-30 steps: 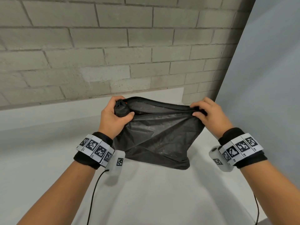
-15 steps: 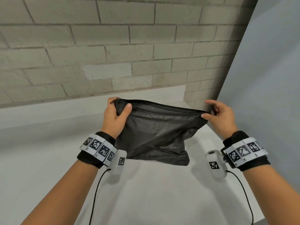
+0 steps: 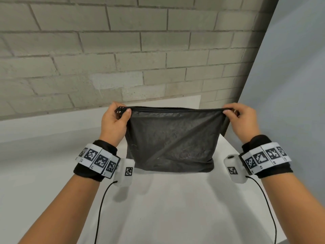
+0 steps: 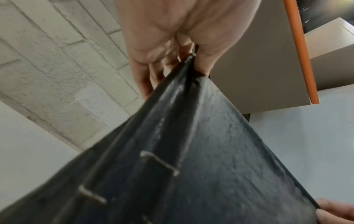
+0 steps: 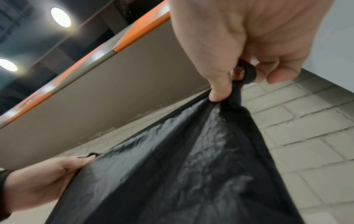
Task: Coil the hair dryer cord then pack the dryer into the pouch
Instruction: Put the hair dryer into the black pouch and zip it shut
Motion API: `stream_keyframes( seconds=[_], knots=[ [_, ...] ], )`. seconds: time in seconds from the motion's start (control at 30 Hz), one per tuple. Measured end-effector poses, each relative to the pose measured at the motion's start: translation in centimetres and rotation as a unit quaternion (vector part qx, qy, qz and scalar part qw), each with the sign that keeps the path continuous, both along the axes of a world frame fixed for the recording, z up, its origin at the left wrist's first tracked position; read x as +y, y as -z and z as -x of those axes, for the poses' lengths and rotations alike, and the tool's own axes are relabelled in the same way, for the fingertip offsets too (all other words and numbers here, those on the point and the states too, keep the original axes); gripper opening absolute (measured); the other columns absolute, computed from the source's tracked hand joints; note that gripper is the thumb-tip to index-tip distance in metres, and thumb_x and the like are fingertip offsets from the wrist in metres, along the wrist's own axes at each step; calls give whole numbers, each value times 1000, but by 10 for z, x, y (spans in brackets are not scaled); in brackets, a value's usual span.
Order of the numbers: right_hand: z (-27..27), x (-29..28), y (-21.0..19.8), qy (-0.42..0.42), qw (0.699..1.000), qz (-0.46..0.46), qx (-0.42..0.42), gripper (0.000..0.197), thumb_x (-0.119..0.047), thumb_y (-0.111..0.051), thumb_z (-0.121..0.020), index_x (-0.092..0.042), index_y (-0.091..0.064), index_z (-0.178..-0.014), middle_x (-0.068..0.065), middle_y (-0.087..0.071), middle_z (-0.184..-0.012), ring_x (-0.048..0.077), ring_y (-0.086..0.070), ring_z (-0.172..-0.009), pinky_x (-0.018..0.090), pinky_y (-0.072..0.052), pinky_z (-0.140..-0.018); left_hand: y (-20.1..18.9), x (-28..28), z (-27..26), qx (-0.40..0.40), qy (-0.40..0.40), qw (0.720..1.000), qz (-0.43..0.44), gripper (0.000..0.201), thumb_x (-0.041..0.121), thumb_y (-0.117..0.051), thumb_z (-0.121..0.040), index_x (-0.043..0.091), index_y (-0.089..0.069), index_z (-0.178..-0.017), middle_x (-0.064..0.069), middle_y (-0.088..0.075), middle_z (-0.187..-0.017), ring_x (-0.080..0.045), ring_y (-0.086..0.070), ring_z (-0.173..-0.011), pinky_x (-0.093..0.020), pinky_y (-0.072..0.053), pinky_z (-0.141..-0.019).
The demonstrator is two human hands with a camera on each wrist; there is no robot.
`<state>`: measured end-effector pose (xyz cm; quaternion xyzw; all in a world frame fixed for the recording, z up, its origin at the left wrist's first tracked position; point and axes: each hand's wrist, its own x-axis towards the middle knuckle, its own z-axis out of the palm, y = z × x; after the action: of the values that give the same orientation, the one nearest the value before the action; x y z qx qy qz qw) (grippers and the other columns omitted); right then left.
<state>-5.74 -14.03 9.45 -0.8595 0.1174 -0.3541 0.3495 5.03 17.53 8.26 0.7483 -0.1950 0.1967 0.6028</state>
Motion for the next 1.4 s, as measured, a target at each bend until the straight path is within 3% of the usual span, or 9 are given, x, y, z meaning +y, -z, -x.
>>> stream_keyframes(
  seconds=[0.1,0.23,0.43,0.63,0.87,1.03,1.2,1.3,1.4],
  knots=[
    [3,-2,3,2,1000,-6,1,17,-2,-56,-86,0,-69,-97,7,-63,-90,14,-55,-81,20,-40,-80,2,-5,3,11,-2,1000,16,28,8,-55,-87,25,-43,-68,4,-45,-65,9,-45,-55,-6,-37,-58],
    [0,-6,7,36,998,-5,44,18,2,-55,-85,-1,-69,-96,4,-59,-81,2,-48,-64,4,-43,-73,0,-13,9,28,26,999,37,28,4,-56,-85,21,-43,-66,2,-45,-65,5,-45,-54,-5,-36,-56],
    [-6,27,1,36,980,100,171,41,3,-47,-77,-17,-64,-109,8,-61,-119,29,-49,-116,42,-36,-105,-1,-20,16,46,57,996,50,24,4,-60,-82,17,-48,-66,2,-51,-67,3,-49,-58,-7,-41,-60],
    [-17,120,-21,-174,981,74,37,22,-13,-54,-87,-18,-63,-107,-5,-57,-93,-3,-47,-71,-1,-36,-70,-1,-21,22,56,67,995,52,25,4,-62,-81,17,-49,-65,1,-52,-66,-10,-50,-64,-23,-43,-67],
    [-32,168,-33,-255,958,106,73,32,-27,-55,-89,-22,-58,-120,-9,-39,-77,6,-42,-72,17,-34,-73,-4,-23,25,41,97,994,23,26,-1,-65,-77,18,-51,-65,0,-54,-66,-3,-51,-64,-11,-43,-66],
    [-36,168,-34,-281,949,108,90,33,-25,-60,-86,-21,-61,-118,-10,-37,-68,9,-42,-67,21,-40,-70,-5,-24,25,56,120,991,30,19,7,-68,-67,17,-52,-63,-11,-57,-71,-19,-52,-71,-25,-46,-72],
    [-34,175,-40,-263,953,134,73,20,-20,-62,-84,-4,-65,-97,-12,-34,-64,2,-37,-60,13,-32,-59,-5,-25,23,74,125,989,15,29,-11,-64,-70,15,-53,-62,12,-58,-56,-3,-52,-61,-19,-44,-66],
    [-32,181,-46,-240,948,169,119,20,-21,-53,-89,-3,-55,-96,-2,-46,-73,15,-44,-69,28,-39,-64,-5,-25,24,64,120,991,4,35,-14,-60,-69,18,-52,-59,16,-59,-51,4,-51,-55,-11,-42,-61],
    [-31,188,-50,-200,941,225,155,23,-19,-38,-95,-3,-50,-105,10,-50,-80,23,-45,-74,33,-37,-63,-6,-25,27,52,109,993,-14,35,-15,-58,-67,17,-49,-58,6,-53,-55,-4,-48,-57,-20,-42,-63]
  ],
)
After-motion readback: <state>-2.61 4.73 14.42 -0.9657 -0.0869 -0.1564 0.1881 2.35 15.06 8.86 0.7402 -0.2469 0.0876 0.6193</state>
